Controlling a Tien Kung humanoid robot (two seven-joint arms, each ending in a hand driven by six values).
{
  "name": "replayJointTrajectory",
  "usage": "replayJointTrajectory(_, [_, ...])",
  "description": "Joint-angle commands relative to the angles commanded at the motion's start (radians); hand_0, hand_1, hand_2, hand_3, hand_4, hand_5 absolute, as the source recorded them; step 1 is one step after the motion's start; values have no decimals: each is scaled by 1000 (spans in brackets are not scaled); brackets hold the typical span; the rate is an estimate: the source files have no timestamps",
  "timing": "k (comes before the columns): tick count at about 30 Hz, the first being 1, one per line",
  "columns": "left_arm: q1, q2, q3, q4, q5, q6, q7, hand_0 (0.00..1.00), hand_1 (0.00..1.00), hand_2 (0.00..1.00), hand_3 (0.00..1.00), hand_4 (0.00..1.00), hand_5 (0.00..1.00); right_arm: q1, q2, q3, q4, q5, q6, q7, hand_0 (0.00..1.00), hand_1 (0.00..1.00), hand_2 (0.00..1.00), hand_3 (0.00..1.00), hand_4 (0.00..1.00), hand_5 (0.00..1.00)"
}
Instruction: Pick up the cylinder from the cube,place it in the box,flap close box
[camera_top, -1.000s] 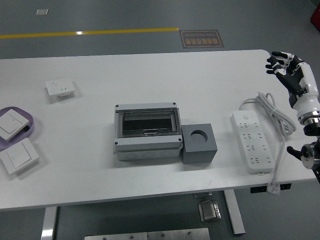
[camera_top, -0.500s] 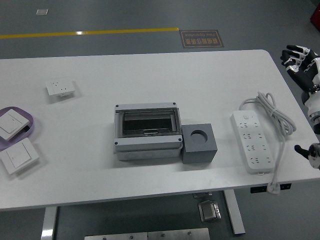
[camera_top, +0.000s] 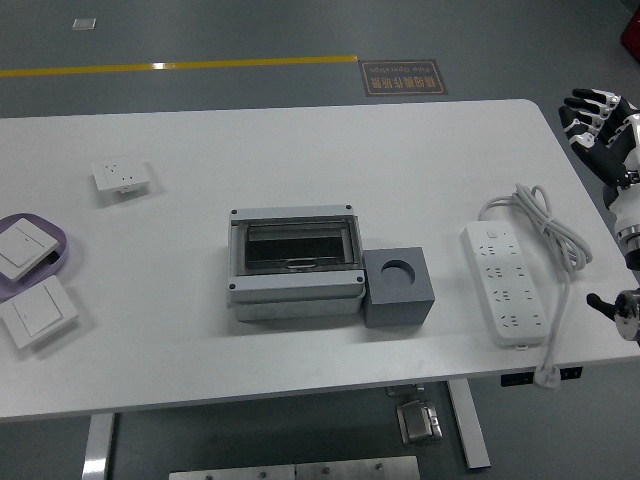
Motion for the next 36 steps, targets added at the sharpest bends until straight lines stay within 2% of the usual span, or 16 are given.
replayJointTrajectory(17, [0, -1, -3, -2, 3, 0, 2, 606, 627, 647, 674, 711, 274, -1, 3, -6, -6, 42, 3, 15, 697, 648, 657, 630, 813, 287])
replayJointTrajectory(24, [3, -1, -1, -1, 3, -1, 3, 606, 627, 646, 674, 715, 278, 7, 2, -19, -3, 83, -14, 60, 698, 647, 658, 633, 817, 289])
replayJointTrajectory(36, [1, 7, 4, -2, 5, 0, 3, 606, 627, 649, 676, 719, 294, 14, 4, -39, -2, 132, -10, 73, 692, 641, 646, 616, 822, 293])
